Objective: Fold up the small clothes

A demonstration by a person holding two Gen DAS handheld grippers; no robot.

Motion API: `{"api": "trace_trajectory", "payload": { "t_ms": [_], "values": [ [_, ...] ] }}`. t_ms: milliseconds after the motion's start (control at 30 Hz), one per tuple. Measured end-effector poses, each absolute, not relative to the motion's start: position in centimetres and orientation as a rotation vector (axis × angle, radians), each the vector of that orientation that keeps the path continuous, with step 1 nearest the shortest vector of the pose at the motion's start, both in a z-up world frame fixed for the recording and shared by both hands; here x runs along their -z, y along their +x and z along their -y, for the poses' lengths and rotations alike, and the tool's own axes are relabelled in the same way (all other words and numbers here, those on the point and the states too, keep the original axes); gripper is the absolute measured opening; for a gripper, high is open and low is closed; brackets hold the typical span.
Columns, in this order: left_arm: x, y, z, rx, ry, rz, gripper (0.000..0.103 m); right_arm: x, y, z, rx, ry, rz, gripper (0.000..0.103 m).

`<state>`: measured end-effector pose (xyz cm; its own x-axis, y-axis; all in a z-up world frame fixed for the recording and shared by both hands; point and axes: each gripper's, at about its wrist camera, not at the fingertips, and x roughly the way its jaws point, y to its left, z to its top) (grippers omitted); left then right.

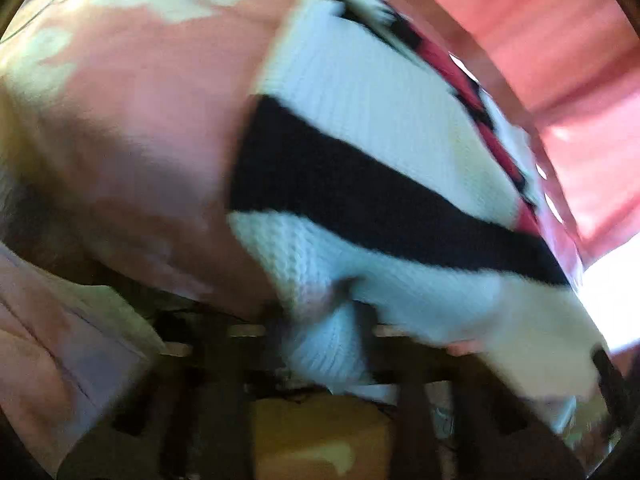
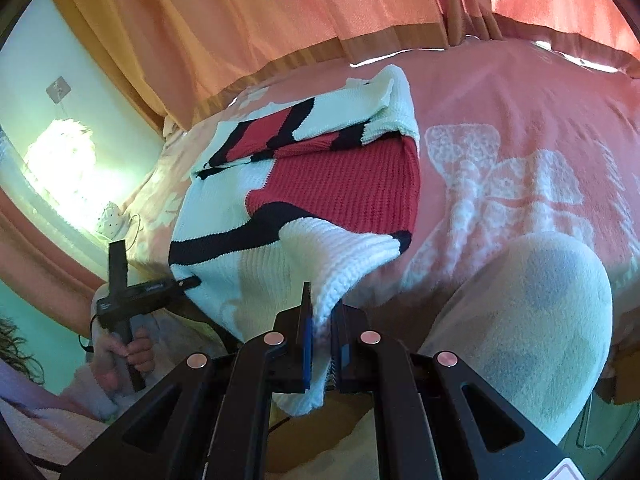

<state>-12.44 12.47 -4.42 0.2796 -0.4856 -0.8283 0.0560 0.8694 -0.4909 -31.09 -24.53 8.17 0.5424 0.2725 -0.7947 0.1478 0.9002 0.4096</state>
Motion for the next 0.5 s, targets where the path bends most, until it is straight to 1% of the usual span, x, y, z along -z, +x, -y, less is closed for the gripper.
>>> {"api": "trace_trajectory", "payload": {
  "t_ms": [133, 200, 233, 267, 367, 433, 500],
  "values": [
    [-0.5, -14.7, -12.2, 0.494, -0.438, -1.184, 0.008, -8.3, -33.3, 24.7, -0.053, 0.468, -1.012, 0.007],
    [-4.5, -15.9, -12.7, 0.545, -0.455, -1.124, 0.007, -9.3, -34.6, 25.0, -0.041, 0.479, -0.998, 0.007],
    [-7.7, -16.2, -13.2, 0.567, -0.465, -1.061, 0.008, -10.5, -35.0, 25.2, -0.025, 0.479, -0.976, 0.007],
    [-9.4, -16.1, -13.4, 0.573, -0.467, -1.027, 0.008, -11.5, -35.0, 25.4, -0.019, 0.476, -0.949, 0.007],
    [-14.6, -12.9, -13.6, 0.568, -0.436, -0.900, 0.009, -15.0, -32.3, 26.9, -0.015, 0.450, -0.830, 0.007],
    [-16.7, -8.7, -12.7, 0.530, -0.384, -0.810, 0.011, -16.1, -28.2, 28.4, -0.032, 0.446, -0.748, 0.007],
    [-17.3, -4.9, -11.6, 0.468, -0.329, -0.739, 0.011, -15.9, -23.6, 29.6, -0.037, 0.432, -0.717, 0.007]
  ]
}}
